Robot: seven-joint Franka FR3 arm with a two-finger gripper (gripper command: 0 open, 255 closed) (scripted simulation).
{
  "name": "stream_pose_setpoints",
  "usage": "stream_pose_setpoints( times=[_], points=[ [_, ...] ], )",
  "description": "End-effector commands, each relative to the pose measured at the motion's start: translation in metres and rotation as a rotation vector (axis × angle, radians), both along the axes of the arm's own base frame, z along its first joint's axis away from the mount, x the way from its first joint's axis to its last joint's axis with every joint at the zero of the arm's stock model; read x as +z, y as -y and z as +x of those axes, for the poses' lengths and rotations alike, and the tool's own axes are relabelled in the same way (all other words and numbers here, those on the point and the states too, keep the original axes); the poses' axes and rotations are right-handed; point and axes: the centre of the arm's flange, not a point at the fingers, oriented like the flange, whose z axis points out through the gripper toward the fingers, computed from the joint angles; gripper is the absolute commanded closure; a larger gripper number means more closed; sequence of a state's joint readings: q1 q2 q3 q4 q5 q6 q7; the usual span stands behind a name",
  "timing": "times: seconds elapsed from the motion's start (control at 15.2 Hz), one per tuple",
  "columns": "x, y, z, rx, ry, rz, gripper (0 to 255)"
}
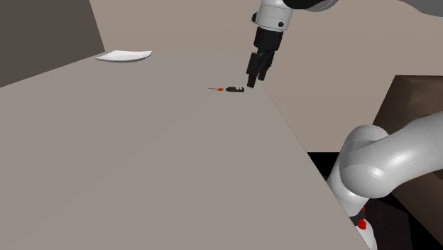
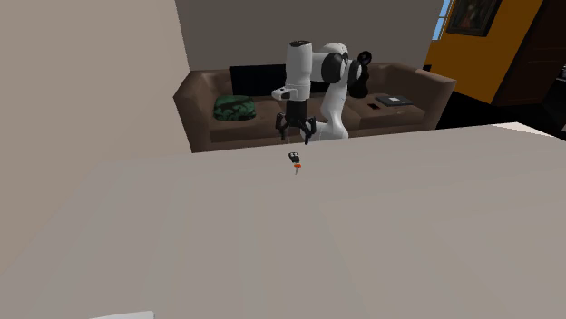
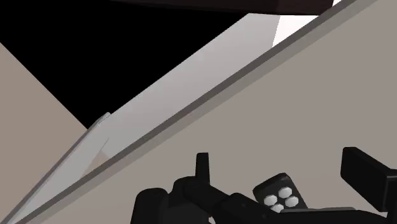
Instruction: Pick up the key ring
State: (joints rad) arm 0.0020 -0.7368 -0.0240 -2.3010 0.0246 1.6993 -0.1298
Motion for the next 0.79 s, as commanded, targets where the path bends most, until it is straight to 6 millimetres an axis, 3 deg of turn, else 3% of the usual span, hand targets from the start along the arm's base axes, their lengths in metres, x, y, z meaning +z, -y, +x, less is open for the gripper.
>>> stream_pose_setpoints(
  times=[0.0, 0.46, 0.73],
  points=[
    [0.0, 0.0, 0.0, 0.0, 0.0, 0.0, 0],
    [0.015, -0.052, 0.107, 0.336, -0.17, -0.078, 0],
    [-0.001, -0.053, 0.109, 0.341, -0.172, -0.079, 0]
  ],
)
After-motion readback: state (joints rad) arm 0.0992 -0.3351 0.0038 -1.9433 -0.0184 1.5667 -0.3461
